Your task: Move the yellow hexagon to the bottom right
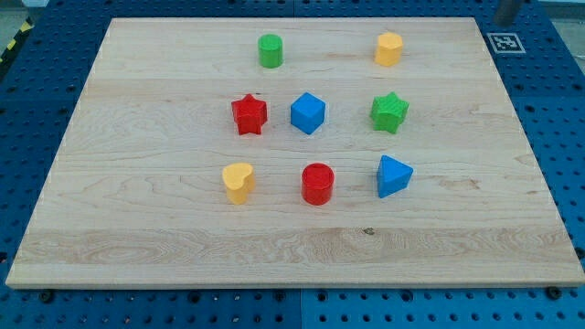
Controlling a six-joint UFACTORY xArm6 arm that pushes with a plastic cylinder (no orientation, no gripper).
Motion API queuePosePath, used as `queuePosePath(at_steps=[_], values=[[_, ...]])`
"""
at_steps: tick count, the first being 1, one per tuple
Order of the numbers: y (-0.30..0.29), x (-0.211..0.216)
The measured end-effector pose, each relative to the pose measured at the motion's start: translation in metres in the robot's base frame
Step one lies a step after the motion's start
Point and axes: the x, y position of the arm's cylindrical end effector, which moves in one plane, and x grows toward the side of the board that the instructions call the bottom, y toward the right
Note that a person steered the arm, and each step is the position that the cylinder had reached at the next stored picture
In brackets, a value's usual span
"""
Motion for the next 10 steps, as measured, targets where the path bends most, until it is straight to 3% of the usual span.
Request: queuePosePath(at_steps=[9,10], values=[[-0.004,-0.012],[-0.017,0.04]])
